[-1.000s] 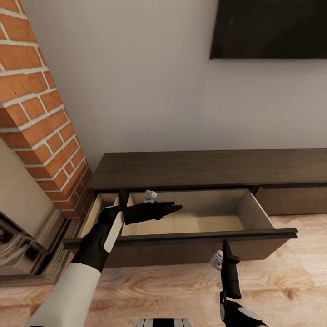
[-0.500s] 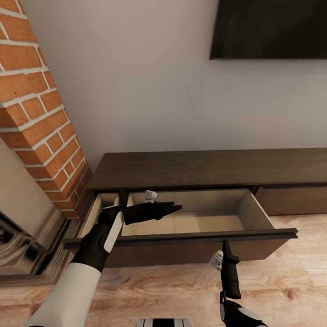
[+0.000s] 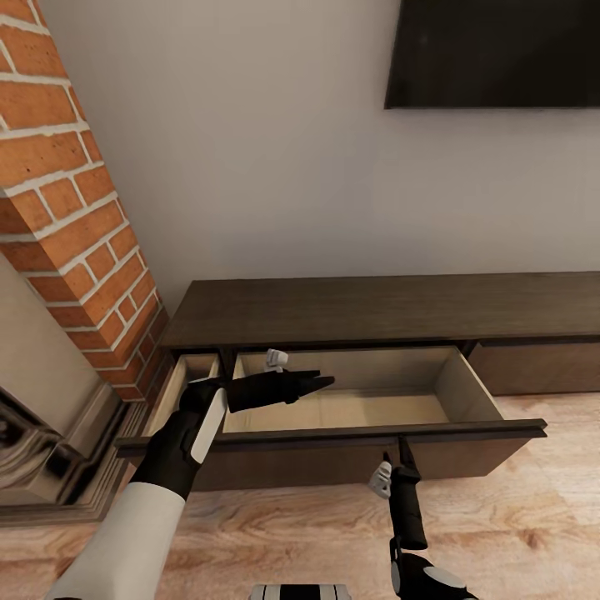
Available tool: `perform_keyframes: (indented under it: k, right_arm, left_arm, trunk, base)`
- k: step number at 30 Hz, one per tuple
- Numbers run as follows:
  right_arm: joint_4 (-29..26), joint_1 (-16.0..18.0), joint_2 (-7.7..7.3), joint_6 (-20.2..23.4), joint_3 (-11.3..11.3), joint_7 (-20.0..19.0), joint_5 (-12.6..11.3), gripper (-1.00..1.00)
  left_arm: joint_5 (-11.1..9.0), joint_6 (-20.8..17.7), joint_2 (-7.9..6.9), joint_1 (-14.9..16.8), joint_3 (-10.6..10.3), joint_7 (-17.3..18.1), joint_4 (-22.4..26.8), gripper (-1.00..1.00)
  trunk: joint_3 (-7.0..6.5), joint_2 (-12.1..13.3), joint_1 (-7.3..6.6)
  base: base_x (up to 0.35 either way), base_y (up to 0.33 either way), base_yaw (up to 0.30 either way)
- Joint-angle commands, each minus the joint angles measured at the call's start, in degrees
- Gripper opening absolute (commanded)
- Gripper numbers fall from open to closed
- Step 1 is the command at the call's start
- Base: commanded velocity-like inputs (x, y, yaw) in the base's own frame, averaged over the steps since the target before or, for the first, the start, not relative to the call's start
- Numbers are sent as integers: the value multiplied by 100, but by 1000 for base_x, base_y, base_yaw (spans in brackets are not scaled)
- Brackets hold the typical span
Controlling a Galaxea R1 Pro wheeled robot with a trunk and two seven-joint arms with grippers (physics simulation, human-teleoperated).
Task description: Place each of the two pumpkins and all three candles from the living room inside a cabinet in the living room (use any cabinet), then make sure every cabinet is closed, and position the cauldron so it is next to a table in the living room.
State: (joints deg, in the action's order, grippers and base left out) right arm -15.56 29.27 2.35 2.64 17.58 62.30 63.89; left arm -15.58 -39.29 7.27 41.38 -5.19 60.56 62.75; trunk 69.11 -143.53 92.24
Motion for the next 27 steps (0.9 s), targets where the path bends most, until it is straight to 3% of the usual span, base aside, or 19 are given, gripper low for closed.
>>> perform_keyframes:
  k: [1, 6, 14, 20, 25, 27]
  right_arm:
    - [0, 0, 1, 0, 0, -2, 0, 100]
    - [0, 0, -6, 1, 0, -7, 0, 100]
    - [0, 0, -6, 3, 0, -6, 0, 100]
    - [0, 0, -13, -1, 1, -7, 0, 100]
    - [0, 0, -15, -1, 3, -7, 0, 100]
    - [0, 0, -15, -1, 2, -7, 0, 100]
  left_arm:
    - [-1, 0, 1, -1, 0, 0, 0, 100]
    - [-3, 0, -2, -3, 0, 0, 0, 100]
    - [-4, 0, 1, -1, -2, 0, 0, 100]
    - [-43, 0, -2, -21, 0, 0, 12, 100]
    - [-737, 5, -42, -51, 21, -3, 1, 100]
    - [-861, 9, -87, -54, 19, -6, -6, 100]
  trunk:
    - [0, 0, 0]
    - [0, 0, 0]
    - [0, 0, 0]
    - [0, 0, 0]
    - [0, 0, 0]
    - [-22, 1, -3]
  base:
    - [0, 0, 0]
    - [-73, 0, 0]
    - [-266, 0, 0]
    - [-45, 0, 0]
    - [-2, 0, 0]
    - [0, 0, 0]
